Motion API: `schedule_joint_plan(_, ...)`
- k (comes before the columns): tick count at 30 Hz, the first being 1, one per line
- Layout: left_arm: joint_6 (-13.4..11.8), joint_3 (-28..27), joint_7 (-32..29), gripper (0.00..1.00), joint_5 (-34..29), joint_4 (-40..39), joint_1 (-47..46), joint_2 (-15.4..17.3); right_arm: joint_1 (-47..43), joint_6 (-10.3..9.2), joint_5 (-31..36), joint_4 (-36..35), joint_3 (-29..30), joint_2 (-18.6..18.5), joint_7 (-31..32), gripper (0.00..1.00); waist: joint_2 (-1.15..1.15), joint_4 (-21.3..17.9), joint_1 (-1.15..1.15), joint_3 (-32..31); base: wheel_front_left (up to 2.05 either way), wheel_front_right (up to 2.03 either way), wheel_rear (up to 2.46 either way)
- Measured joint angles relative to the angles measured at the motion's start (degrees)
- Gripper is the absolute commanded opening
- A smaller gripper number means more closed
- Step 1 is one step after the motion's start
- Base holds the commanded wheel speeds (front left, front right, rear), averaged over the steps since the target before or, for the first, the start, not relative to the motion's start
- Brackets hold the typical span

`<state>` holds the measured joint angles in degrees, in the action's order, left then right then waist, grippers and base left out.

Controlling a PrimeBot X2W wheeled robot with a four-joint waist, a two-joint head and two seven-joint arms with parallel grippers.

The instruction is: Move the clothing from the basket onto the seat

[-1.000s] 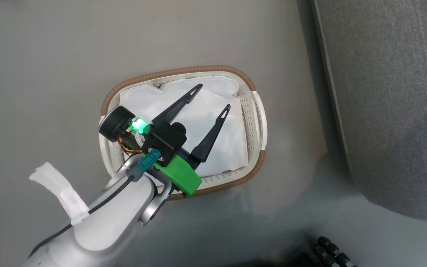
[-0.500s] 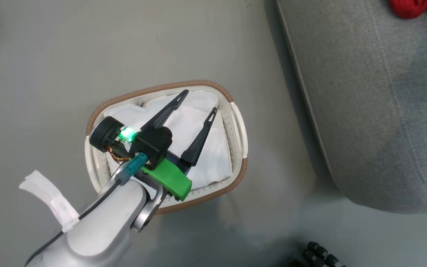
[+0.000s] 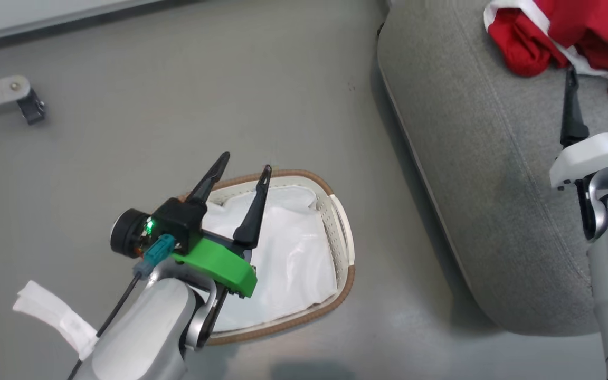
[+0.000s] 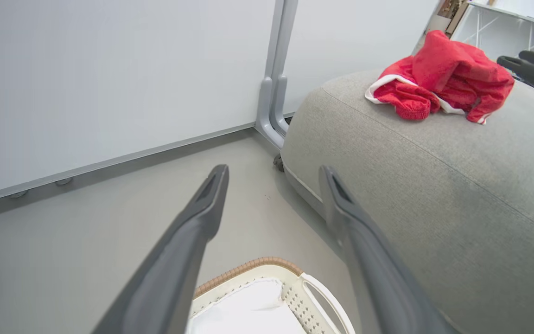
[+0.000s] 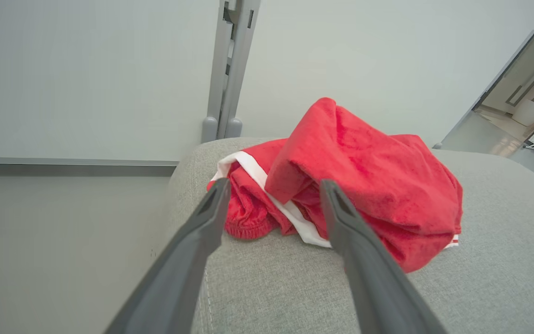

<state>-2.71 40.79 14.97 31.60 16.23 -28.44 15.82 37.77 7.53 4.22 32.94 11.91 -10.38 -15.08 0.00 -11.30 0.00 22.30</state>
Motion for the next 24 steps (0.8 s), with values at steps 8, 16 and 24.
schedule_joint_plan(8, -0.32, -10.58, 0.12, 1.00, -2.03, -2.34, 10.02, -2.43, -3.11, 0.00, -1.16, -0.66, -1.72, 3.52, -0.01, 1.00, 0.00, 2.32, 0.00, -8.39, 0.00, 0.00, 0.00)
schedule_joint_plan(16, 0.44, -19.78, 0.15, 1.00, -4.46, -3.34, 19.85, -5.30, -10.47, 0.00, -2.67, -5.64, -3.87, 6.66, -0.01, 1.00, 0.00, 6.76, 0.00, -14.06, 0.00, 0.00, 0.00)
schedule_joint_plan(24, 0.52, -27.31, 0.16, 1.00, -7.00, -5.15, 27.71, -8.38, -20.96, 0.00, -7.81, -11.90, -8.49, 7.58, 0.00, 1.00, 0.00, 11.04, 0.00, -17.61, 0.00, 0.00, 0.00)
